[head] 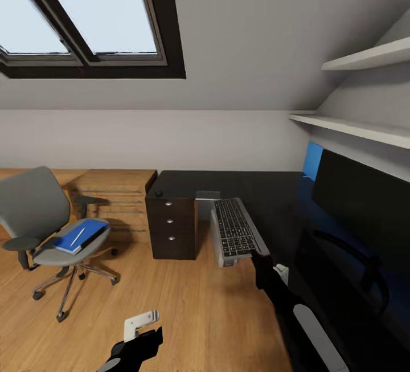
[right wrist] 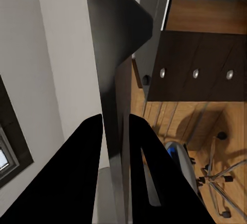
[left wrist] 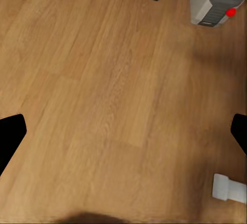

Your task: In the bedroom, organize the workspace by keeping the computer under the desk, ensuring the monitor is on the desk, placing the keyboard on the desk next to the monitor, placing the mouse on the desk next to the keyboard, moving the folder from the swivel chair onto the desk next to the mouse, stacking the notebook on top of the folder with the pen on top of the notebook, and positioning the swivel chair next to the desk.

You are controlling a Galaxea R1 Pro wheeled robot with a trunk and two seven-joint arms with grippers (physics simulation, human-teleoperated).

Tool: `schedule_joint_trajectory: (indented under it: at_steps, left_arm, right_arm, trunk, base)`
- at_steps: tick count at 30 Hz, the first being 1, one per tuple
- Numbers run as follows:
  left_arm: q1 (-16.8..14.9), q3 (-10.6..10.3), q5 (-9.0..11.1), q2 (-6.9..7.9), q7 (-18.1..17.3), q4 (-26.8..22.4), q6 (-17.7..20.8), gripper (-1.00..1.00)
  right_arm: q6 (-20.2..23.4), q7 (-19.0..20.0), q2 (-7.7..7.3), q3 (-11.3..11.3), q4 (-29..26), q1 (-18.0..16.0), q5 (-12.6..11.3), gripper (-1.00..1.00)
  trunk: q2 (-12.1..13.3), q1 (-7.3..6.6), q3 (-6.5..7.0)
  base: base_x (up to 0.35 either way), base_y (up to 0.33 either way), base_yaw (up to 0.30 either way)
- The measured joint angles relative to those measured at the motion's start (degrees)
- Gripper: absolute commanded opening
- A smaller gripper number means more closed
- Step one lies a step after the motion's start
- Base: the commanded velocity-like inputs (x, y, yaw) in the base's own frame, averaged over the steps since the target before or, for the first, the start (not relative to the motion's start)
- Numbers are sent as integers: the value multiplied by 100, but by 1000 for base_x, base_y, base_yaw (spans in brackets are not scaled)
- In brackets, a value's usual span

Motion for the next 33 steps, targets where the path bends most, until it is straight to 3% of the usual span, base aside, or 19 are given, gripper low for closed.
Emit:
schedule_joint_trajectory:
  at_steps: [13, 20, 29, 33]
  left_arm:
    - [4, 7, 1, 6, 0, 0, 0, 100]
    - [5, 23, 16, 10, 0, 4, 0, 100]
    - [2, 59, 27, 18, -13, 3, -1, 100]
    - [3, 60, 21, 18, -24, 7, -8, 100]
  right_arm:
    - [-1, 6, 6, -96, 313, 1, 7, -100]
    - [-1, 13, 8, -366, 422, 0, 13, -100]
    - [-14, 2, 7, -378, 454, 0, 8, -100]
    - [-53, -15, 10, -499, 770, -3, 25, -100]
  trunk:
    - [522, -286, 234]
    - [803, -440, 360]
    - [804, -443, 360]
    - [805, -443, 360]
  base:
    - [-284, -241, 0]
    - [-283, -241, 0]
    - [-66, -90, 0]
    - [0, -263, 0]
